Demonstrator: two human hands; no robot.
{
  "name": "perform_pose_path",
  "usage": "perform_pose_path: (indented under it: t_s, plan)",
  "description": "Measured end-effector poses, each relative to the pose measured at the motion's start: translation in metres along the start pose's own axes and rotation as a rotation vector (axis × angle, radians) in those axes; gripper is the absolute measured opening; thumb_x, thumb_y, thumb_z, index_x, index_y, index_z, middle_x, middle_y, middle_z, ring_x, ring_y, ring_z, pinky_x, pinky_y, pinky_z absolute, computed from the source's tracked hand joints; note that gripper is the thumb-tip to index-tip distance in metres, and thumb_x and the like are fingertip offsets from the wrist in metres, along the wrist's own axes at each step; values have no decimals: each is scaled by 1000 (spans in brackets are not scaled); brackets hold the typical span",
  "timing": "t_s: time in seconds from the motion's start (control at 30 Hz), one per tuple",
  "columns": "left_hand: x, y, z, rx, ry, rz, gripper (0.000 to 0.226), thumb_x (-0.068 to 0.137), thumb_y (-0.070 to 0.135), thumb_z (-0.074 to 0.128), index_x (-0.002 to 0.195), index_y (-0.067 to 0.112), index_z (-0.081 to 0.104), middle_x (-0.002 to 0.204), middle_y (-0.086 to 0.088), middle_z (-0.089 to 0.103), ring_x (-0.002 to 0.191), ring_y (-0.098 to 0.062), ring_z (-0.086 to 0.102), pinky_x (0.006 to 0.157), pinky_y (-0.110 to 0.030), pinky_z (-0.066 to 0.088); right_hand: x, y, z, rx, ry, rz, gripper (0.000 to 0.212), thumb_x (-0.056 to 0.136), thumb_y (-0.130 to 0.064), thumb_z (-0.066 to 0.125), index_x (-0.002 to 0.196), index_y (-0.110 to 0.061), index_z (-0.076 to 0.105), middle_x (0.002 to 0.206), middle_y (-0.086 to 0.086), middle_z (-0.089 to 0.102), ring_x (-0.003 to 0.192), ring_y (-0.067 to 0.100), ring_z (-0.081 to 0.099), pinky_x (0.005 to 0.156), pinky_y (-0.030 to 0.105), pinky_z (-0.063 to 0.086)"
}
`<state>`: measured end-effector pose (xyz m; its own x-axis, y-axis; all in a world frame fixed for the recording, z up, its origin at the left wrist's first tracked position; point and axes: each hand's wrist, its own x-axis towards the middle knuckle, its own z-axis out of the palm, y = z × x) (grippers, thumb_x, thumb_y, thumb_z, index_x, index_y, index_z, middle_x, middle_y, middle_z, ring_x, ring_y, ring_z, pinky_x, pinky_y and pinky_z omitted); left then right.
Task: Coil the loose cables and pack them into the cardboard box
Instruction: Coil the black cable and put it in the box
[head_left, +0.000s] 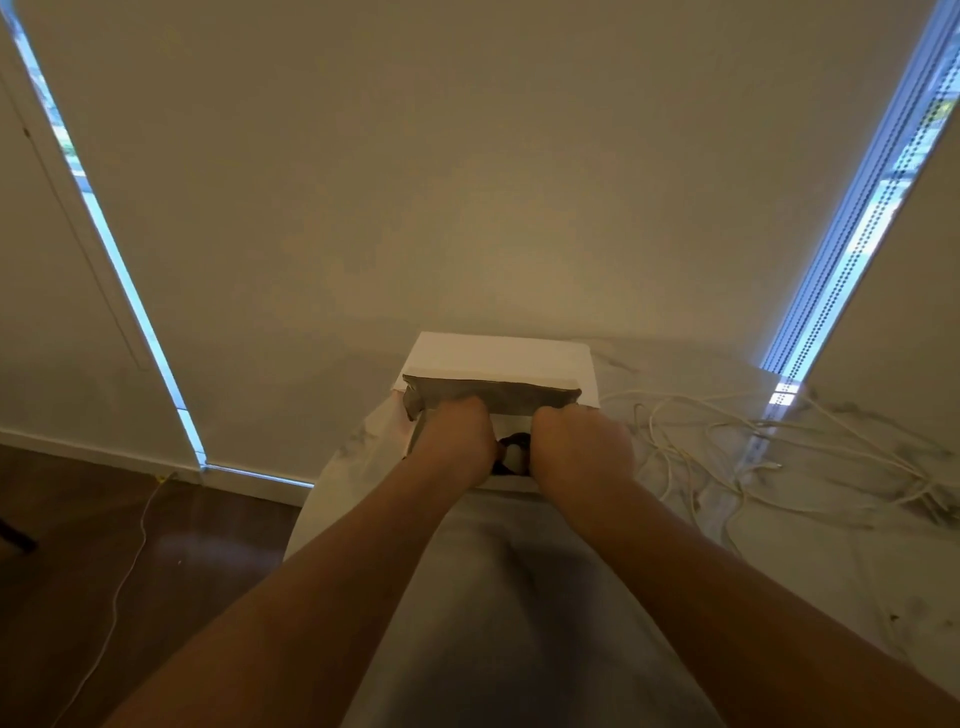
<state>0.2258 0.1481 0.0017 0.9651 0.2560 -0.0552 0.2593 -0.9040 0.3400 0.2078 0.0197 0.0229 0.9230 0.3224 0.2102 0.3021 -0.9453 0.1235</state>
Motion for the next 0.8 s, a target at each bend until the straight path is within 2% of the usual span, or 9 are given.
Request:
perform_pose_path:
  t_s: [0.13,0.2,0.3,0.37,0.43,0.53,0.6,0.7,0.8]
  plan:
    - [-4,-1,-3,-24,39,27,29,87,34,70,73,11,57,87,-14,68,88,-29,68,64,-29,44,-6,7,-5,64,74,-18,18,92,-27,59,98,-14,69,82,4,63,71,19,54,63,29,40]
    - [-9,-3,-6,-30,58,42,32,89,35,66,72,11,56,89,-16,69,85,-29,67,65,-30,47,-14,13,-5,115,138,-24,22,95,-33,55,95,-17,70,78,1,60,67,16,49,62,27,39]
    - [-25,-4,-11,-32,134,87,32,93,40,58,79,12,64,81,-10,68,75,-26,65,70,-35,56,-30,25,-7,262,219,-16,34,97,-47,45,90,-23,67,77,-4,61,66,13,55,63,27,47]
    - [-43,-1,-14,-40,218,159,32,96,42,52,84,17,68,78,-5,68,71,-22,63,66,-35,54,-44,38,-12,355,255,-9,36,97,-52,41,85,-28,64,66,-9,56,60,8,54,60,25,46]
    - [-64,4,-14,-71,309,257,30,98,43,49,89,23,70,81,-1,69,71,-18,62,63,-32,48,-58,58,-18,438,222,17,36,96,-53,44,77,-29,61,60,-9,53,56,4,53,57,22,41]
    - [-94,15,-11,-174,412,423,29,98,44,48,95,28,72,83,6,69,74,-13,60,67,-33,50,-79,89,-24,546,139,71,38,94,-53,49,65,-30,55,58,-6,55,55,5,53,55,22,38]
    - [-113,25,-4,-235,410,522,26,98,42,50,93,29,72,78,10,68,70,-7,58,64,-25,47,-94,109,-24,578,122,109,37,92,-53,53,67,-28,61,60,-5,59,58,6,55,55,24,37]
    - [-132,43,11,-312,316,565,28,98,45,49,97,28,72,78,12,67,69,-1,58,64,-15,42,-113,132,-18,598,93,151,36,88,-54,57,67,-27,66,60,-6,59,59,4,54,55,25,36]
    - [-146,61,28,-369,218,581,33,98,48,47,96,26,72,80,9,69,73,-4,61,70,-27,52,-129,153,-10,596,87,197,32,86,-54,59,67,-30,66,59,-9,55,60,2,53,56,25,34]
